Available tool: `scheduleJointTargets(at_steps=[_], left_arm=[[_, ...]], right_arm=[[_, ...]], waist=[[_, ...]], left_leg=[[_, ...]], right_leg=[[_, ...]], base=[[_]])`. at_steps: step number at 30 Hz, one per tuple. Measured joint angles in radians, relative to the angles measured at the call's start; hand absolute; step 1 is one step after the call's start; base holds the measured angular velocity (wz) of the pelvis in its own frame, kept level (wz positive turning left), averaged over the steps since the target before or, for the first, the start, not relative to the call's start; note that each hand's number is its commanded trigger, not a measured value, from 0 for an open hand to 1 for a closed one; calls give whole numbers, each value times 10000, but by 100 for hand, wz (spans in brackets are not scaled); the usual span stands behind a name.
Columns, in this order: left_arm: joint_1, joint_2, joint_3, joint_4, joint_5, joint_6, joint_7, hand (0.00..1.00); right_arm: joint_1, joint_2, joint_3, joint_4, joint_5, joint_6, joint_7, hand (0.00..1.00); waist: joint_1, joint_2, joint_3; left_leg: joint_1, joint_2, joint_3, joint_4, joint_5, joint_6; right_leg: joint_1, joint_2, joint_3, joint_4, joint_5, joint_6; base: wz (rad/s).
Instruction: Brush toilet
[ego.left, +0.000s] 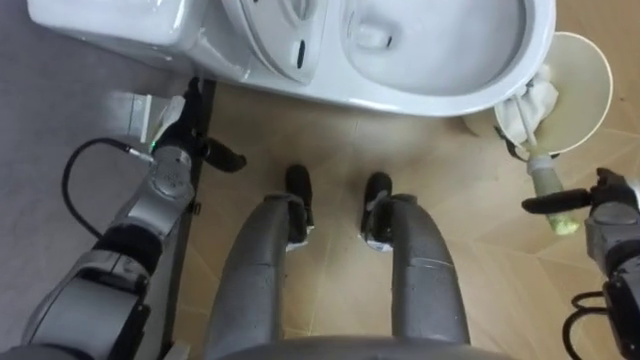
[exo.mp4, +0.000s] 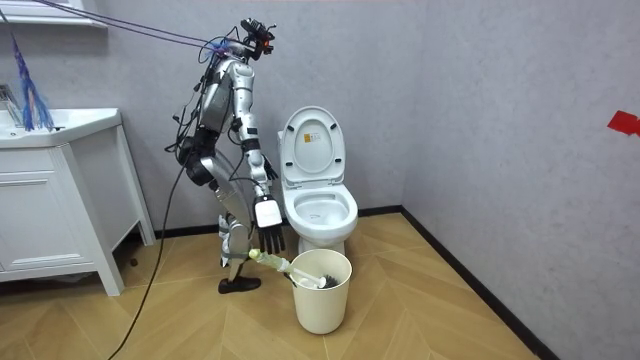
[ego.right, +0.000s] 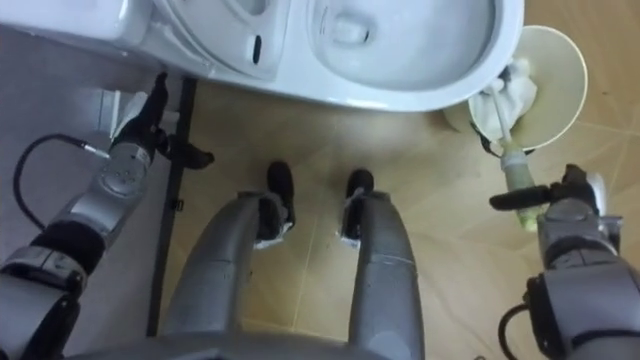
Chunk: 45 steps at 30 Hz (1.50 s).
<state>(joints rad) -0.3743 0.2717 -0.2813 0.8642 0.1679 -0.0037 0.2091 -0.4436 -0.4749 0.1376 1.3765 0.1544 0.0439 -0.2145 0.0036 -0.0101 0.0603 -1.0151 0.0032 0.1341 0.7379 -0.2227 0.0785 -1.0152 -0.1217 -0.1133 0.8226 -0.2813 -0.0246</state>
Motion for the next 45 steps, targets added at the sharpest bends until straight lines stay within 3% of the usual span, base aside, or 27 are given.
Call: scheduleJointTargets(at_steps=[7,15,22,31,32,34,45], left_arm=[[-134,140,-401,-335,-50,-20,278,0],[-387,148,-851,-719,-192,-29,588,0],[-392,173,-1059,-1308,-189,-29,687,0],[-273,202,-1082,-1609,-203,-28,726,0],[-253,203,-1089,-1670,-235,-28,724,0],[-230,223,-1117,-1769,-506,-28,720,0],[-238,263,-1144,-1792,-583,-8,268,0]], right_arm=[[-85,-48,491,-17,15,-6,4,0],[-424,-252,1274,-44,195,-208,105,0],[-461,-818,1797,-76,148,-309,355,0],[-442,-891,1893,-35,-49,-302,356,0],[-438,-893,1894,1,-46,-303,358,20],[-409,-892,1897,5,-49,-299,359,100],[-215,-962,1948,457,-20,-162,979,100]], waist=[[2,23,15],[61,119,75],[296,274,139],[304,317,153],[292,318,153],[294,320,152],[312,393,125]], left_leg=[[-1202,191,48,1500,-438,-9],[-2548,157,56,3092,-859,-32],[-3367,166,-13,4278,-1236,-8],[-3779,175,-20,5156,-1560,64],[-3786,161,-8,5178,-1566,74],[-3799,153,-4,5224,-1579,95],[-3810,112,10,5455,-1663,145]], right_leg=[[-1201,-32,97,1414,-406,-129],[-2588,-464,118,3228,-1043,-321],[-3327,-686,88,4424,-1504,-431],[-3686,-821,134,5266,-1837,-421],[-3694,-848,142,5301,-1849,-407],[-3707,-862,151,5342,-1858,-393],[-3701,-947,166,5567,-1949,-361]], base=[[-3],[10],[8],[1],[0],[0],[1]])
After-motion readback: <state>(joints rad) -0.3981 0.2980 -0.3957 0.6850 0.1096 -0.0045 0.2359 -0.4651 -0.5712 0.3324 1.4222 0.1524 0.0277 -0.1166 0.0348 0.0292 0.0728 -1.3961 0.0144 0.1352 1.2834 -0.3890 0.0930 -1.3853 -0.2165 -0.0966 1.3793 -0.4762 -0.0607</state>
